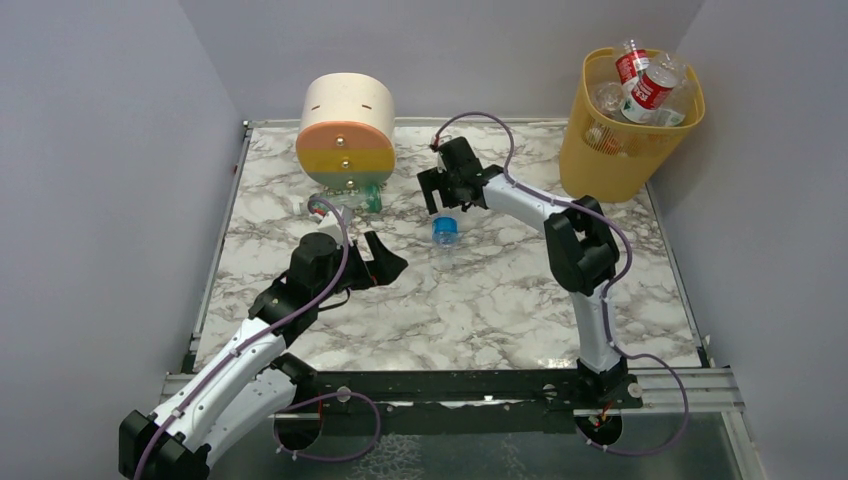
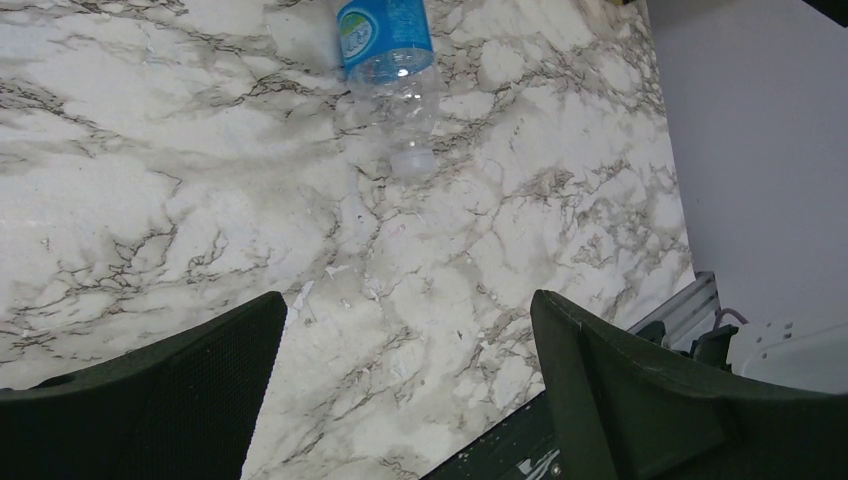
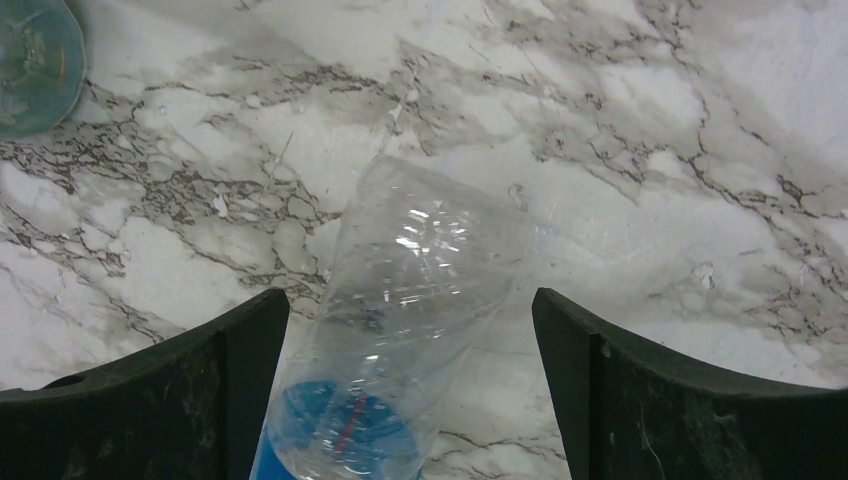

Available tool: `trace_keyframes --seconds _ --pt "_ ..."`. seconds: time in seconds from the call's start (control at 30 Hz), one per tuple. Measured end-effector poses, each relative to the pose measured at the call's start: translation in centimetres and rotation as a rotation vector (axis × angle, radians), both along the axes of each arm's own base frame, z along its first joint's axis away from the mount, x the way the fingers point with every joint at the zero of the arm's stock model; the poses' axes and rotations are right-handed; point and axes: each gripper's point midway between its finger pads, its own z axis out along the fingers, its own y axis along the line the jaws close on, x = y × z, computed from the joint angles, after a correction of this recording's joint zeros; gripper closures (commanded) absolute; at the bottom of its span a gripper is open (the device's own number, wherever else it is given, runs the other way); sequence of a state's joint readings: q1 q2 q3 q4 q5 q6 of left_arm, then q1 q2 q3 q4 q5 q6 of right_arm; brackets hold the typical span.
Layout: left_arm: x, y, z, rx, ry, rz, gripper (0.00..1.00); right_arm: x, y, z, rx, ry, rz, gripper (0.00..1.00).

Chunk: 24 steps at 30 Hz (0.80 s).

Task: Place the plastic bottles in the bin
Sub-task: Pick up the plastic bottle at the center of the board.

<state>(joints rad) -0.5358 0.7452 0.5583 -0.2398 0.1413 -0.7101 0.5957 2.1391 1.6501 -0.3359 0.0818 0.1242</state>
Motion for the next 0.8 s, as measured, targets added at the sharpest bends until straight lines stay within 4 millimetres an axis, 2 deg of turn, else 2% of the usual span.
trace_keyframes --seconds 0.23,0.37,0.53,0.7,0.8 --pt "-0.2 0.1 -0.3 0.007 0.012 0.0 0.01 2.1 1.3 0.8 0.005 -0.024 0.004 0.04" --pt "-0.2 0.1 -0.4 0.01 0.016 0.0 0.01 2.2 1.4 0.2 -0.005 -0.002 -0.002 0.05" --pt "-0.3 0.2 -0.5 0.013 0.021 0.0 0.01 1.7 1.3 -1.5 -0.018 0.049 -0.013 0.12" --pt "-0.3 0.2 -0.5 0.014 0.023 0.0 0.01 1.1 1.4 -2.2 -0.008 0.089 -0.019 0.18" --pt "-0.4 0.2 -0.6 0.015 0.025 0.0 0.01 0.9 1.7 -2.2 0.01 0.1 -0.017 0.28"
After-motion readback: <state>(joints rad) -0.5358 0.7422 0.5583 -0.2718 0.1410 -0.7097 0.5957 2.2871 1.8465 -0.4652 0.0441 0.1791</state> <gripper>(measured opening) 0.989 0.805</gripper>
